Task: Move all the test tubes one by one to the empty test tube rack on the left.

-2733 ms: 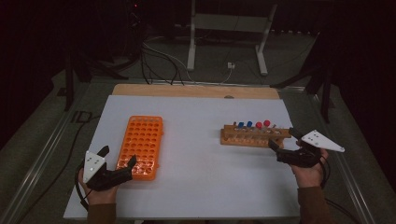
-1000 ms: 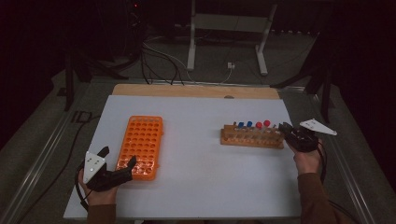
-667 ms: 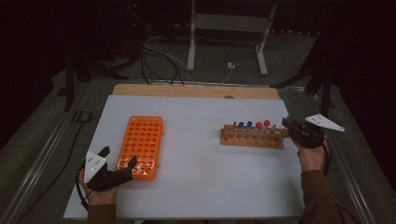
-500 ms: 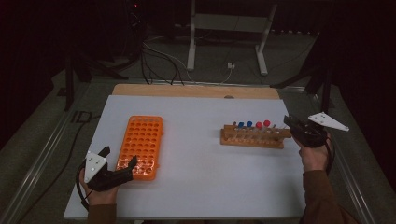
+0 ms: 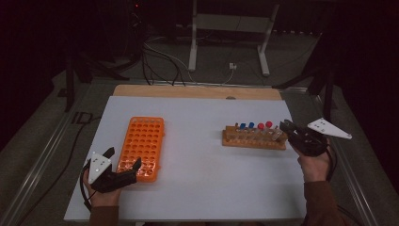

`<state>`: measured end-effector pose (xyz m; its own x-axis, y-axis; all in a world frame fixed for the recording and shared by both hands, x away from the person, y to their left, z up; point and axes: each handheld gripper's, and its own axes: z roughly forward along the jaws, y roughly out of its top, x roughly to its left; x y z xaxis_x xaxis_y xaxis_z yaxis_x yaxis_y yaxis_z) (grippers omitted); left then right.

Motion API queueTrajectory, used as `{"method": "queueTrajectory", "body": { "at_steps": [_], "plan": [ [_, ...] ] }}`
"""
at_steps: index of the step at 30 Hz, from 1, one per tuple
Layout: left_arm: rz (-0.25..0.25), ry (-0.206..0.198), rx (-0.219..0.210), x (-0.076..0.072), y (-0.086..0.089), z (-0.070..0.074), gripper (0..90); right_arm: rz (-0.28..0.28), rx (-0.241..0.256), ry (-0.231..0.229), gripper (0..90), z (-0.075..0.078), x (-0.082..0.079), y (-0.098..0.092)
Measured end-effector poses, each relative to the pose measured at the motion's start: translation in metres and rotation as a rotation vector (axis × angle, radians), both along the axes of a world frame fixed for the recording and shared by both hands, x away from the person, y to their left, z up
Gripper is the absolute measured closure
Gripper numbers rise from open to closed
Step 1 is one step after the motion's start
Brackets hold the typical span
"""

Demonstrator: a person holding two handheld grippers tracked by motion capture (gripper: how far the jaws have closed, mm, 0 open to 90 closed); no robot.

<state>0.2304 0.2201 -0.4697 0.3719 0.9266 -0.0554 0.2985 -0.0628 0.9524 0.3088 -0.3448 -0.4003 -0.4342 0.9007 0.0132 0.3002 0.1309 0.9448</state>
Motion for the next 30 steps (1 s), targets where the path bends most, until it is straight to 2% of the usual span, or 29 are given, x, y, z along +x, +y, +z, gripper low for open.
{"method": "queueTrajectory", "body": {
  "at_steps": [5,13,15,16,17,20,23,27,30],
  "plan": [
    [-0.038,-0.009,0.012,0.001,-0.012,0.006,0.7,0.057,0.039,0.019,76.4,-0.009,-0.003,0.015],
    [-0.150,-0.028,0.019,0.012,-0.041,0.020,0.6,0.145,0.026,0.045,76.4,-0.015,-0.002,0.046],
    [-0.174,-0.014,0.011,0.017,-0.052,0.022,0.7,0.171,0.035,0.052,76.4,-0.017,-0.002,0.055],
    [-0.174,-0.014,0.011,0.017,-0.052,0.022,0.7,0.171,0.035,0.052,76.4,-0.017,-0.002,0.055],
    [-0.197,0.009,0.011,0.024,-0.065,0.024,0.7,0.196,0.024,0.059,76.4,-0.021,-0.004,0.067],
    [-0.242,0.027,0.006,0.034,-0.086,0.026,0.7,0.231,0.010,0.064,76.4,-0.024,-0.005,0.081],
    [-0.289,0.025,0.010,0.041,-0.108,0.027,0.7,0.263,0.007,0.065,76.4,-0.024,-0.005,0.094],
    [-0.346,0.024,0.039,0.049,-0.135,0.027,0.7,0.301,0.002,0.062,76.4,-0.021,-0.005,0.111],
    [-0.371,0.030,0.051,0.053,-0.152,0.026,1.4,0.331,-0.001,0.059,76.3,-0.019,-0.005,0.123]
  ]
}}
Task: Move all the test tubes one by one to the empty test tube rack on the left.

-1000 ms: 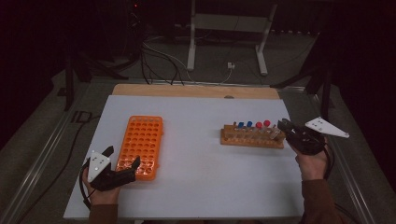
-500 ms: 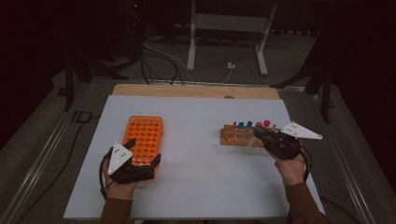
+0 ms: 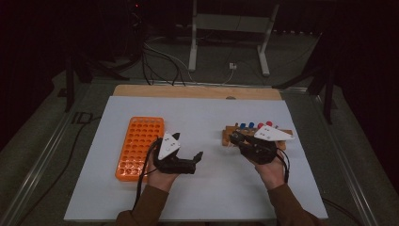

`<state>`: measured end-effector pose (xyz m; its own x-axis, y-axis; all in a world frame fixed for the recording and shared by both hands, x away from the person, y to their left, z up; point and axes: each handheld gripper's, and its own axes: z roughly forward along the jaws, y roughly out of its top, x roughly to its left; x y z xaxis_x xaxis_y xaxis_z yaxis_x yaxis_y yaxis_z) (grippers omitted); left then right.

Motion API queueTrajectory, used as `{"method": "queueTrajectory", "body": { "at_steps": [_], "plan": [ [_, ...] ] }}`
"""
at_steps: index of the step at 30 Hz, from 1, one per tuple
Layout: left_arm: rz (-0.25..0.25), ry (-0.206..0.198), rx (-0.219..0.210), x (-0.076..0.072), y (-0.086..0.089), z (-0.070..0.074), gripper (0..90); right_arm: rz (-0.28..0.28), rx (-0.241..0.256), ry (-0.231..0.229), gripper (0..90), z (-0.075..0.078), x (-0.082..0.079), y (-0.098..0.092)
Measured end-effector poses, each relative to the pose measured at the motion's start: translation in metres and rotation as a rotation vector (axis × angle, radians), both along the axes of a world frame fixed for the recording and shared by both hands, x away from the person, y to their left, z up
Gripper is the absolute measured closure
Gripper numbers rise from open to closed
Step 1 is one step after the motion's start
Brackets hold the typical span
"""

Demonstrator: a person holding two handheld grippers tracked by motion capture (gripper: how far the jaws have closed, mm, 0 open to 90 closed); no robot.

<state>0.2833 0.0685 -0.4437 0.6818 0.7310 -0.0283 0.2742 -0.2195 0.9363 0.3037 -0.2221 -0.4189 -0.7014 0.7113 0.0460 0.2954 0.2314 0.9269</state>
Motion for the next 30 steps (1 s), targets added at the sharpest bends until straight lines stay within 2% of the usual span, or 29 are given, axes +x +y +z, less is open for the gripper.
{"method": "queueTrajectory", "body": {
  "at_steps": [6,10,15,17,21,25,30],
  "plan": [
    [-0.037,0.037,-0.007,0.005,-0.022,-0.004,9.7,0.052,0.008,0.012,76.3,0.003,0.000,0.019],
    [-0.052,0.045,0.010,0.005,-0.035,-0.006,18.5,0.076,0.011,0.024,76.3,0.001,0.000,0.028],
    [-0.121,0.047,0.000,0.007,-0.043,-0.006,44.4,0.105,0.009,0.038,76.3,-0.001,-0.002,0.037],
    [-0.141,0.053,0.012,0.007,-0.046,-0.006,55.8,0.114,0.010,0.040,76.3,-0.002,-0.003,0.040],
    [-0.159,0.058,0.002,0.006,-0.048,-0.007,69.6,0.127,0.007,0.039,76.4,-0.002,-0.003,0.044],
    [-0.163,0.060,-0.001,0.007,-0.046,-0.007,75.1,0.132,0.007,0.046,76.3,-0.003,-0.004,0.045],
    [-0.169,0.051,-0.002,0.006,-0.047,-0.007,76.8,0.135,0.004,0.047,76.0,-0.002,-0.004,0.045]
  ]
}}
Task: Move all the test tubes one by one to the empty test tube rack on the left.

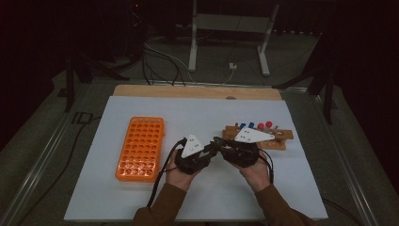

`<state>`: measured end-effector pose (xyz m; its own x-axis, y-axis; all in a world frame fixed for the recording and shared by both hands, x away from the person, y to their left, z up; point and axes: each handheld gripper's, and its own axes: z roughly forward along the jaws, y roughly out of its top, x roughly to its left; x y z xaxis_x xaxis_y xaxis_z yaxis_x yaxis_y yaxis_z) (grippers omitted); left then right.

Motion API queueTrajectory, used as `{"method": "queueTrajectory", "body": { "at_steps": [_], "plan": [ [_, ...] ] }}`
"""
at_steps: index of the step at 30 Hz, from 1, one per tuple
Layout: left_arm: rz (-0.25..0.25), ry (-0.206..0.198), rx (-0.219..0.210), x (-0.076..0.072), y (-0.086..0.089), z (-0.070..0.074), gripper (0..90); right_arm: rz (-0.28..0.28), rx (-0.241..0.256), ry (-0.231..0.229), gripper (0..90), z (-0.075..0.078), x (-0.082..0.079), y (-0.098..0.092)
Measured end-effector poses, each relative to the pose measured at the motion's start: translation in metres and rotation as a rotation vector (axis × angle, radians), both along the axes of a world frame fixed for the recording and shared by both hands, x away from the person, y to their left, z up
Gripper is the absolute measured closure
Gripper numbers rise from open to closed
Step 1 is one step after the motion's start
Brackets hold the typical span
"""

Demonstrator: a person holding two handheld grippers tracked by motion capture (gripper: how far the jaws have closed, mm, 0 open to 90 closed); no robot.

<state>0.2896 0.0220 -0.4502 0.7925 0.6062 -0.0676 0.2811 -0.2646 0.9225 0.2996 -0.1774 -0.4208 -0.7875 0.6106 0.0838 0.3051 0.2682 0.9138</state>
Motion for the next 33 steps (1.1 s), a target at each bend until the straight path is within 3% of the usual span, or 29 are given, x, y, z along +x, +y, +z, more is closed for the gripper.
{"method": "queueTrajectory", "body": {
  "at_steps": [11,15,23,29,33],
  "plan": [
    [0.057,0.002,0.012,0.005,0.011,0.001,76.9,-0.013,0.088,0.002,40.6,0.003,0.001,-0.021],
    [0.082,-0.004,0.013,0.005,0.020,0.002,76.9,-0.045,0.089,0.001,27.3,-0.001,-0.002,-0.032],
    [0.130,-0.012,0.005,0.008,0.037,0.002,76.8,-0.139,0.044,0.010,5.2,-0.010,-0.007,-0.057],
    [0.180,-0.032,0.000,0.012,0.057,0.006,76.6,-0.206,0.029,0.015,0.9,-0.019,-0.011,-0.076],
    [0.230,-0.041,-0.009,0.015,0.075,0.008,76.5,-0.218,0.016,0.017,0.8,-0.024,-0.014,-0.085]
  ]
}}
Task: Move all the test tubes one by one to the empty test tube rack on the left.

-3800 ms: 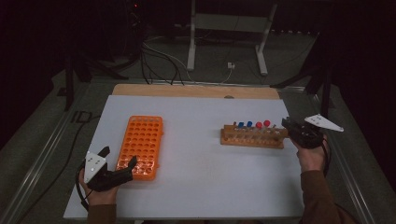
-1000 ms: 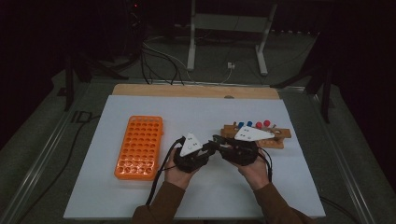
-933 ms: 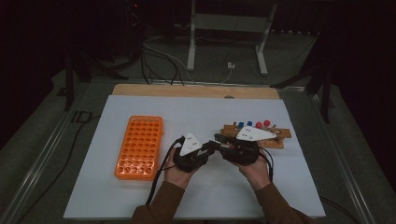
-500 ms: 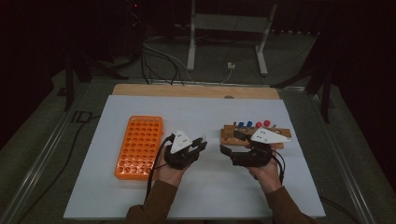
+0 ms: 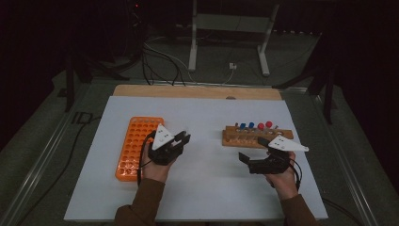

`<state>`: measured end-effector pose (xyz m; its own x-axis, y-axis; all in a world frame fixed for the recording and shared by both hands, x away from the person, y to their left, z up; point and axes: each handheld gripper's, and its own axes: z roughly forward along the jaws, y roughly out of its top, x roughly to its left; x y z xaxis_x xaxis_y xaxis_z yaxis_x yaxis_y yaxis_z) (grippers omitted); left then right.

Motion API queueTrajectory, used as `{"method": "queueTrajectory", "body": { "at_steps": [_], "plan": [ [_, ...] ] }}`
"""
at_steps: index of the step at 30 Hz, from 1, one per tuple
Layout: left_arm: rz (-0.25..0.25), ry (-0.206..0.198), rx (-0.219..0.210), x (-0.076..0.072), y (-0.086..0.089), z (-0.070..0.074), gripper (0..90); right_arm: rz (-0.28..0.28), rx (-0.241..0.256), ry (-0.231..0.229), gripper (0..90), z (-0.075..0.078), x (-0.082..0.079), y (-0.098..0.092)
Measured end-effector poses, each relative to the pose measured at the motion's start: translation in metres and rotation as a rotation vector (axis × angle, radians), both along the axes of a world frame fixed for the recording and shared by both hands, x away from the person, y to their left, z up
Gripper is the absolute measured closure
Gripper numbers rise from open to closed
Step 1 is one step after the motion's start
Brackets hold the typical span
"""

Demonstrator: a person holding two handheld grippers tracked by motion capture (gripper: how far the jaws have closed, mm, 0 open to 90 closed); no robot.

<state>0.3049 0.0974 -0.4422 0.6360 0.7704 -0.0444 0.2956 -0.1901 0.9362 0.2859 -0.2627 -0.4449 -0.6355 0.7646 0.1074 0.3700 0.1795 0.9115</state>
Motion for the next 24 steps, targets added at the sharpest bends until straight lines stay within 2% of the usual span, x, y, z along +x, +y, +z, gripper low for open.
{"method": "queueTrajectory", "body": {
  "at_steps": [3,4,5,12,21,24],
  "plan": [
    [0.038,-0.010,-0.005,0.002,0.016,0.002,76.5,-0.014,0.006,-0.001,0.1,0.000,-0.002,-0.005],
    [0.038,-0.010,-0.005,0.002,0.016,0.002,76.5,-0.020,0.010,-0.003,0.1,0.000,-0.002,-0.006],
    [0.064,-0.014,-0.012,0.004,0.026,0.004,76.5,-0.023,0.016,-0.004,0.1,0.001,-0.003,-0.007],
    [0.141,-0.020,-0.014,0.009,0.054,0.005,76.5,-0.020,0.015,-0.007,0.1,0.000,-0.004,-0.007],
    [0.197,0.012,0.016,0.013,0.069,-0.008,76.5,-0.023,0.022,-0.009,0.1,0.000,-0.004,-0.009],
    [0.224,0.026,0.039,0.017,0.073,-0.015,76.5,-0.022,0.023,-0.009,0.1,0.000,-0.004,-0.009]
  ]
}}
